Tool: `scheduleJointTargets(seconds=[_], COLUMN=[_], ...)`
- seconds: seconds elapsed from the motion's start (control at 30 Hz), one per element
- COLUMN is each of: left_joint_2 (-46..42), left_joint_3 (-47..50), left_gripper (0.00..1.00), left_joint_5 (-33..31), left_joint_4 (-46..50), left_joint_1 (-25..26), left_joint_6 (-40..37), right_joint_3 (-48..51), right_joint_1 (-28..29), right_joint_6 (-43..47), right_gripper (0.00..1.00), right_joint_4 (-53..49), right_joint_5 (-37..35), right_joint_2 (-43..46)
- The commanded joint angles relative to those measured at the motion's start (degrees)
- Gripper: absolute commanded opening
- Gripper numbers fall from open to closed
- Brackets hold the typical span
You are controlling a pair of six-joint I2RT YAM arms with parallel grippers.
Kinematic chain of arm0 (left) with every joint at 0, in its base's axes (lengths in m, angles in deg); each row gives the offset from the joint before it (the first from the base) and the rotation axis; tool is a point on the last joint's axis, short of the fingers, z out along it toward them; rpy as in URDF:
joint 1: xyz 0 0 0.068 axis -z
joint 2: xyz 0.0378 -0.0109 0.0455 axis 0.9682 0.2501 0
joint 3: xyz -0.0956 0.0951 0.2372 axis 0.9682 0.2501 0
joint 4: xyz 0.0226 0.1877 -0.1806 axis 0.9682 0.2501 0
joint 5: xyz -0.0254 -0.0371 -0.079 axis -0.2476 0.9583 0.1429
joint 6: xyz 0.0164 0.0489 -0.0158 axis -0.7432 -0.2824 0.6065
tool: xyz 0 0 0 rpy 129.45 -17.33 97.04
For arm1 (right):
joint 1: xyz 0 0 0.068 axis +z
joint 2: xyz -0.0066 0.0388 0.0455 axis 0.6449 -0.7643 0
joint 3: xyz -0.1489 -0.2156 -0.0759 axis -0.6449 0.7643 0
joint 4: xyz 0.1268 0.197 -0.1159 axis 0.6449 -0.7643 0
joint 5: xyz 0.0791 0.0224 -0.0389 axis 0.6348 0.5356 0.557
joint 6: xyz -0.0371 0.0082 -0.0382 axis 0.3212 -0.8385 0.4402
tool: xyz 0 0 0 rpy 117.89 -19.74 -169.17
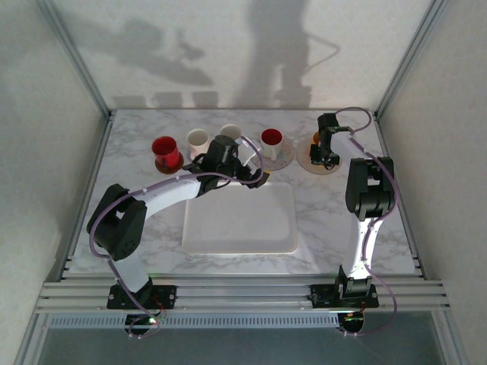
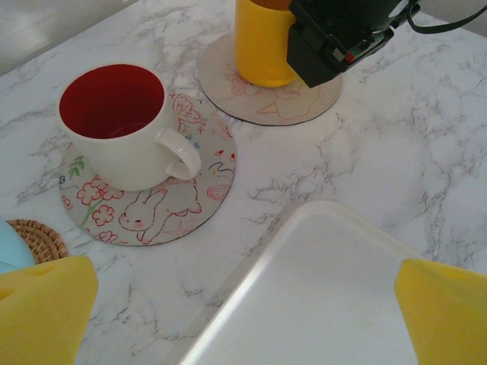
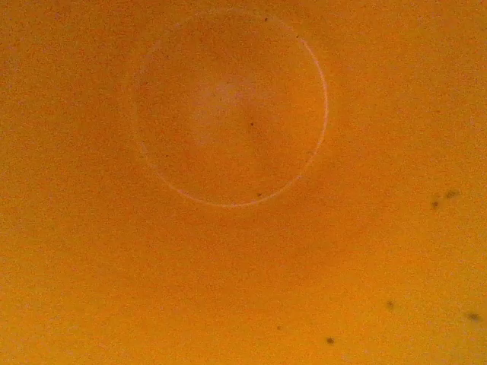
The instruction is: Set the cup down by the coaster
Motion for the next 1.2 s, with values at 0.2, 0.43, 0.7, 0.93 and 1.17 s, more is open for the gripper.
scheduleJointTargets(seconds=[0.2, 0.43, 0.7, 0.93, 1.17], left_joint_2=[-2.68, -6.03, -11.06, -15.78, -23.86], left_joint_3=[-0.28, 1.13, 3.27, 4.68, 9.30], left_gripper=[1.00, 1.00, 1.00, 1.00, 1.00], left_joint_5=[-1.32, -4.38, -7.91, -11.93, -20.48], left_joint_4=[2.31, 1.72, -1.89, -1.33, -2.99], left_joint_1=[0.84, 1.39, 1.58, 2.37, 2.55], left_joint_6=[-0.12, 0.63, 4.40, 6.91, 9.57], right_joint_3=[2.00, 3.51, 7.14, 9.53, 13.17], right_joint_1=[0.60, 1.60, 2.09, 2.14, 2.18], right_joint_6=[-1.18, -1.76, -2.13, -2.72, -2.47], right_gripper=[0.41, 0.55, 0.77, 0.97, 0.99], right_joint_4=[-0.26, -1.13, -1.11, -1.53, -0.10], right_joint_5=[-0.09, 0.17, 1.76, 4.62, 8.28], right_joint_2=[4.32, 8.21, 17.23, 26.84, 37.34])
